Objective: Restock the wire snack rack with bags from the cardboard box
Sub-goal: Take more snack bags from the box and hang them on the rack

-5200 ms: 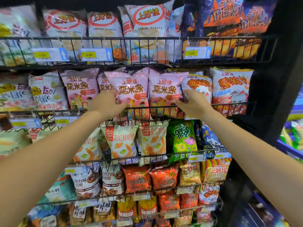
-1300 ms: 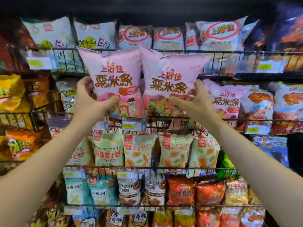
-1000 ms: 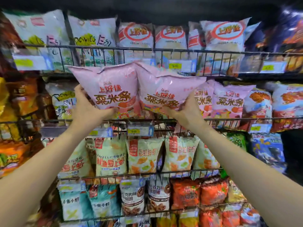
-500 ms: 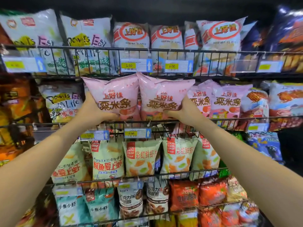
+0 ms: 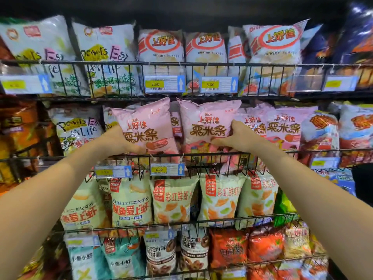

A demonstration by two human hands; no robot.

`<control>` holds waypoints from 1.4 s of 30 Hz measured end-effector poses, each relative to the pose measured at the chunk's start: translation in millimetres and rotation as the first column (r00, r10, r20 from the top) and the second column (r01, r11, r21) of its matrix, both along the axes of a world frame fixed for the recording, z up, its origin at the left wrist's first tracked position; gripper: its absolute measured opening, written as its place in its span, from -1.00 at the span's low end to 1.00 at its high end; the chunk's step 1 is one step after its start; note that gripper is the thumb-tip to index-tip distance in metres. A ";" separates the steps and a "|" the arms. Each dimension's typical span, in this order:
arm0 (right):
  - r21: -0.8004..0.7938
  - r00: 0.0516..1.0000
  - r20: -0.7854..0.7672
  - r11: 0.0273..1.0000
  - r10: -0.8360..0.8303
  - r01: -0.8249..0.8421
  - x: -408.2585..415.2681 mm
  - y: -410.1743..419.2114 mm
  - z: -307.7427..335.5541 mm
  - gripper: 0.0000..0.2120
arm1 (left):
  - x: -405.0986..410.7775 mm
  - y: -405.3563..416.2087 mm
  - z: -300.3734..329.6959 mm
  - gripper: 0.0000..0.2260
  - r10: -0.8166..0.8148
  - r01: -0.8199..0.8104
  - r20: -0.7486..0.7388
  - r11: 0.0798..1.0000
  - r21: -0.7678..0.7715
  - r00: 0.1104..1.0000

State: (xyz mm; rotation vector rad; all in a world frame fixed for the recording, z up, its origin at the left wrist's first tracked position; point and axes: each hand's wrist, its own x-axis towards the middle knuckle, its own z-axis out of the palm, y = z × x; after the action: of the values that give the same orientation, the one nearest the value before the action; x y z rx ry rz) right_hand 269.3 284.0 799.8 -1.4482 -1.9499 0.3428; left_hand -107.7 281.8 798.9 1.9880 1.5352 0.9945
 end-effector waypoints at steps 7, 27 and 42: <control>-0.049 0.999 -0.018 0.998 -0.034 0.034 2.8 6.0 -0.8 -0.50 | 17.4 1.7 17.3 -0.36 0.187 -0.228 -0.231 0.960 -0.165 0.955; -0.098 0.957 0.233 0.974 -0.175 0.202 -2.3 -12.0 10.6 -0.36 | 39.6 -24.5 33.3 -0.22 0.164 -0.250 -0.415 0.954 -0.162 0.895; 0.095 0.912 0.377 0.986 -0.163 0.137 2.6 -111.9 -45.7 -0.32 | 87.6 -108.8 -43.9 -0.36 0.321 -0.223 -0.500 0.943 0.246 0.804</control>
State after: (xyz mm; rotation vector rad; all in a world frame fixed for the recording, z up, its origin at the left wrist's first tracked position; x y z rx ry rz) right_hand 271.9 172.1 754.0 -1.7074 -2.1081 -0.0860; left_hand -20.1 173.0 755.0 2.3513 2.1496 0.7213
